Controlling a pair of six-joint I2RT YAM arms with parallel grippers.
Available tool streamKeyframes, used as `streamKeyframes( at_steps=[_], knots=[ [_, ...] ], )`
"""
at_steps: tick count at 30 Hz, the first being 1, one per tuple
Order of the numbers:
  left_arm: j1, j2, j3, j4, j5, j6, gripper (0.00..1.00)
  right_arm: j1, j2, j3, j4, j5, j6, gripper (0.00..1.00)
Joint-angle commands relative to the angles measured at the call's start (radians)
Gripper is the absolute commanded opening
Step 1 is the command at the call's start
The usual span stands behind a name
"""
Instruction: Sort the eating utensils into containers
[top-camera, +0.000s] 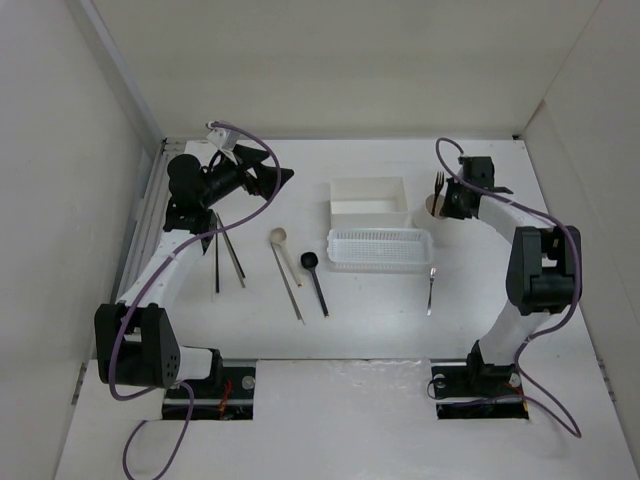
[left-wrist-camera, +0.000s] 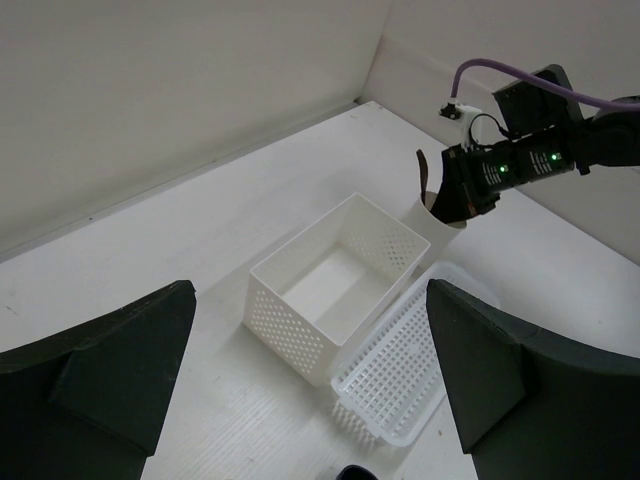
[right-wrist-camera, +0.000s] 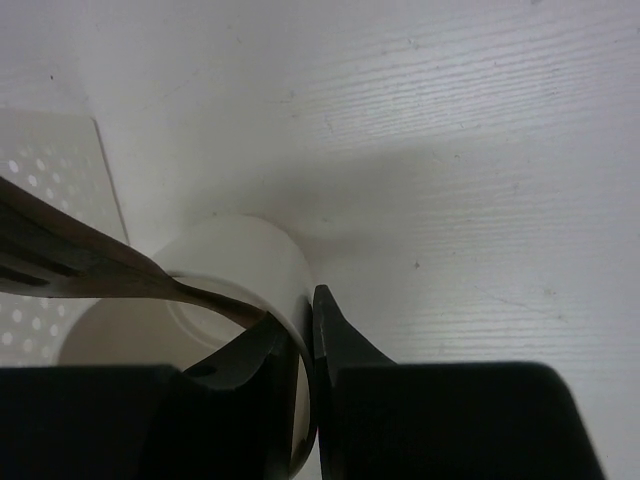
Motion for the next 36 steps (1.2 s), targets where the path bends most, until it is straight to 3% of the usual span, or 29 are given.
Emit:
streamKeyframes(
  at_steps=[1,15,25,32,36],
  knots=[
    [0.005,-0.040,-0.005,0.056,0.005,0.009,1.00,0.027,0.016,0.075,-0.003,0.026,0.008,0.12],
    [0.005,-0.040,-0.014,0.056,-0.005,0.018,1.00,0.128,0.089,0.184,-0.132,0.216,0.008,0.12],
    [0.014,-0.049,-0.024,0.056,-0.005,0.018,1.00,0.128,0.077,0.175,-0.121,0.207,0.008,0.45],
    [0.014,-0.058,-0.042,0.056,-0.014,0.027,1.00,0.128,0.011,0.155,-0.103,0.207,-0.015,0.52],
    [0.023,-0.090,-0.066,0.069,-0.014,0.027,1.00,0.128,-0.183,0.054,0.006,0.198,-0.058,0.59]
  ],
)
